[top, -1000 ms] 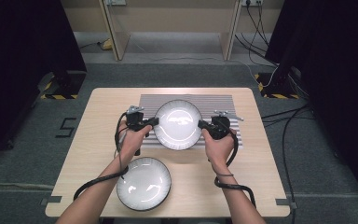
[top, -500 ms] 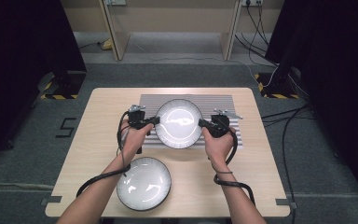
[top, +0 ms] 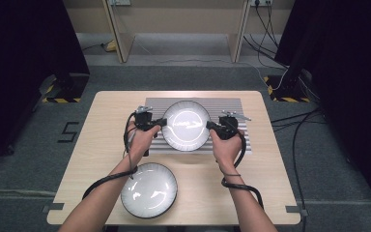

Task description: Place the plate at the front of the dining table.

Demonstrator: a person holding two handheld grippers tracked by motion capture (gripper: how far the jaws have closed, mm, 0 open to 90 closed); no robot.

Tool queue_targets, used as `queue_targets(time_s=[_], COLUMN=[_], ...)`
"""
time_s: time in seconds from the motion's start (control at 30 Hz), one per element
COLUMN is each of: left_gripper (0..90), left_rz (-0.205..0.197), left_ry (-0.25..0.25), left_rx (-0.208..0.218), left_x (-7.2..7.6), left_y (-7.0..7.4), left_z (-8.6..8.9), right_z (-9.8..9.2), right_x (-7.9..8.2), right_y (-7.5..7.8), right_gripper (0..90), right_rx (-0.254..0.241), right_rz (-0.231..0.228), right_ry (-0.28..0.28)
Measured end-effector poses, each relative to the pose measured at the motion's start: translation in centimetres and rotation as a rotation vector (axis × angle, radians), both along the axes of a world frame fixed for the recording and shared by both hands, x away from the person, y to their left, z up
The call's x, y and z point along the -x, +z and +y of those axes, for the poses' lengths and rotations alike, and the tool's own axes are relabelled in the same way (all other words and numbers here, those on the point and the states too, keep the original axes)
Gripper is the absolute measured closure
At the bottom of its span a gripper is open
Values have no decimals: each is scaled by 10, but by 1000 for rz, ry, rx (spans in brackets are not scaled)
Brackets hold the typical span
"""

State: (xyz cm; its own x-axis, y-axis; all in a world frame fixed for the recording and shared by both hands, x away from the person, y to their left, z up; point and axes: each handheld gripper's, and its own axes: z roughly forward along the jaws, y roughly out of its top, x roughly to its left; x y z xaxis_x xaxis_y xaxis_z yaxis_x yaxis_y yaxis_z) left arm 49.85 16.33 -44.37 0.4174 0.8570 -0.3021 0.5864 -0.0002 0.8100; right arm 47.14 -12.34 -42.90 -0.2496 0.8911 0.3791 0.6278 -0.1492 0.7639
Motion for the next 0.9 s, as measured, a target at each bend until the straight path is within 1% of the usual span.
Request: queue_targets(time_s=[0.13,0.4,0.47,0.5,0.8,0.9], left_gripper=[821,820,821,822,819,820], left_rz=[7,19,17,22,38,42], left_ry=[6,12,11,11,20,18], left_rx=[2,1,12,11,-1,0], left_x=[-3,-9,-12,-13,-18,-19], left_y=[-2,-5,-8,-9,-14,-15], left_z=[-1,-3,-2,-2,-4,-4], right_z=[0,-1,-1,-1,-1,-1], right_x=[-2,-8,-10,-11,-18,-19], right_y=[-1,-5,-6,-7,-12,-13], right_gripper=[854,855,855,855,855,854], right_rx=[9,9,9,3,11,9], right_rz=[-3,0,2,4,18,24], right_ry=[-1,-3,-2,-2,-5,-8])
